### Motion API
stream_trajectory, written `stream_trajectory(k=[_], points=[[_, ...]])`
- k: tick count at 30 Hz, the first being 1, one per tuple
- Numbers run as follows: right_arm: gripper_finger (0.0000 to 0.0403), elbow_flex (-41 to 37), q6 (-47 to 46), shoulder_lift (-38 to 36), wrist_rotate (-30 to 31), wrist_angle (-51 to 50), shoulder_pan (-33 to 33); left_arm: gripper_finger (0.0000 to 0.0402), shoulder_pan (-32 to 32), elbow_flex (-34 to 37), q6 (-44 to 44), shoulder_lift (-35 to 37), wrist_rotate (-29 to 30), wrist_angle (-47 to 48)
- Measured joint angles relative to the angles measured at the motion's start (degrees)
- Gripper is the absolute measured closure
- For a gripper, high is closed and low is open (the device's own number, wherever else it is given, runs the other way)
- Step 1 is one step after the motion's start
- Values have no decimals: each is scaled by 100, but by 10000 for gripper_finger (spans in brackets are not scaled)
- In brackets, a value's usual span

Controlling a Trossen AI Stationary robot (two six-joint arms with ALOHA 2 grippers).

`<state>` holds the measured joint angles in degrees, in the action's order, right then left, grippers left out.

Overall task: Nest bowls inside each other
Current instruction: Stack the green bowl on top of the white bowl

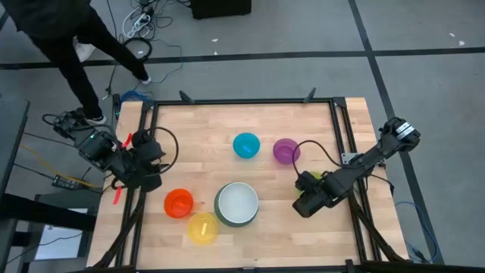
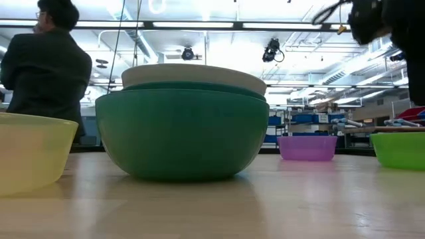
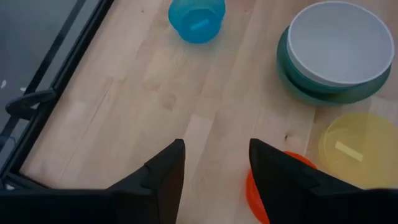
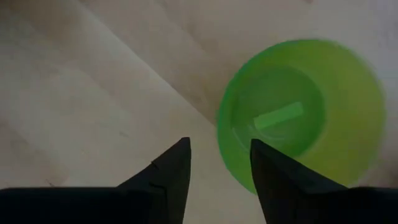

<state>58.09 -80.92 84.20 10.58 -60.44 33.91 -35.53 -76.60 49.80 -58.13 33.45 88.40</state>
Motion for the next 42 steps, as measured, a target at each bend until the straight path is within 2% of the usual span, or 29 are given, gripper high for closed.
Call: stream_trajectory(k=[10, 16, 19, 22, 24, 28, 34, 38, 42], points=[[252, -973, -53, 0, -184, 955, -24, 214, 0, 0, 2, 0, 225, -22], [254, -1651, 18, 0, -233, 1976, -143, 214, 0, 0, 2, 0, 335, -22], [283, -1764, 239, -4, -251, 2223, -177, 214, 0, 0, 2, 0, 360, -19], [354, -1707, 595, -2, -623, 2286, -249, 214, 0, 0, 2, 0, 365, -20], [388, -1575, 859, 0, -798, 2274, -288, 214, 0, 0, 2, 0, 405, -18], [399, -1073, 1140, 3, -755, 2338, -367, 214, 0, 0, 2, 0, 509, -19], [402, -62, 2583, 85, -115, 3942, -631, 214, 0, 0, 1, 0, 821, -92], [402, 902, 3821, 694, 24, 4316, -837, 214, 0, 0, -122, 0, 1031, -240], [402, 1953, 4738, 1695, -195, 4216, -1050, 214, 0, 0, -167, 0, 1049, -328]])
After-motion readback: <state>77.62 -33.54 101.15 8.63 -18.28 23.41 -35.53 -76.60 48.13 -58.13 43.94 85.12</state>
